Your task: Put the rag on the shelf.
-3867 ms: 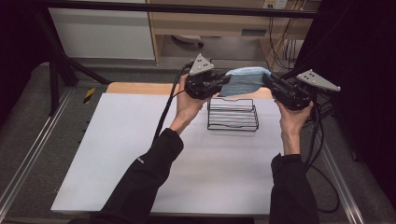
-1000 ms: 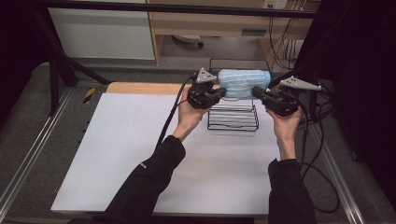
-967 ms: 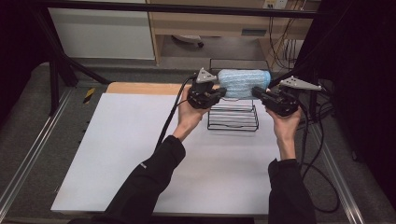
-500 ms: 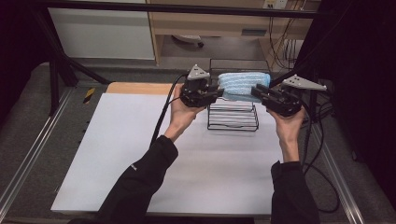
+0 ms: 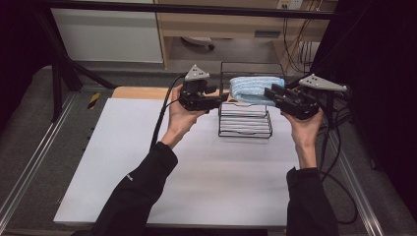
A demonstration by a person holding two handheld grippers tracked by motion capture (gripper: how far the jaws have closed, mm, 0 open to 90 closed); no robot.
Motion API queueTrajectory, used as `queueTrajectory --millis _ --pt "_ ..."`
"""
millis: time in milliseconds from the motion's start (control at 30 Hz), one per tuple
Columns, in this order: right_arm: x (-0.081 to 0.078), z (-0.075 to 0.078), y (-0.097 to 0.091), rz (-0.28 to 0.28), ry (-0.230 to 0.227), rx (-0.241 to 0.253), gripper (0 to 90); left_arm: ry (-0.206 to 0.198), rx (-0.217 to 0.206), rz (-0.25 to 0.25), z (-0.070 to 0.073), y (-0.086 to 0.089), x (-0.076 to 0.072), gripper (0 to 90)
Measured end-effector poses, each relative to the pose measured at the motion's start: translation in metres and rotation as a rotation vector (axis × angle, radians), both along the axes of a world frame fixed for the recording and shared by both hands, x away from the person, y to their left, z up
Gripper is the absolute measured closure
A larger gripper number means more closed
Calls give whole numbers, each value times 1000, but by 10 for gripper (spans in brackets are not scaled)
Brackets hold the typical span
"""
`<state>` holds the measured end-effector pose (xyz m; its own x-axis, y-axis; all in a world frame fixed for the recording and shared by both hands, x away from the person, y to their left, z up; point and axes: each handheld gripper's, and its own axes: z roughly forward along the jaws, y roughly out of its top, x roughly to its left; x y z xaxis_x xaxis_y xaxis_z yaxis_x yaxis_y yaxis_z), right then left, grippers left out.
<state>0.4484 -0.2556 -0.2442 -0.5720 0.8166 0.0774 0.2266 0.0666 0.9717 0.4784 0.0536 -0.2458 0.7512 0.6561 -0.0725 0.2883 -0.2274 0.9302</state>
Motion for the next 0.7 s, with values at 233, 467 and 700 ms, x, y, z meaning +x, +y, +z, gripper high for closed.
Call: queueTrajectory --millis 233,467,700 --pt "0 6 2 -4 -16 1 562 -7 5 2 1 6 0 396" --pt "-1 13 2 -6 -29 0 486 6 7 0 0 11 1 341" --pt "-5 13 1 1 -20 16 339 18 18 -9 -5 21 -2 276"
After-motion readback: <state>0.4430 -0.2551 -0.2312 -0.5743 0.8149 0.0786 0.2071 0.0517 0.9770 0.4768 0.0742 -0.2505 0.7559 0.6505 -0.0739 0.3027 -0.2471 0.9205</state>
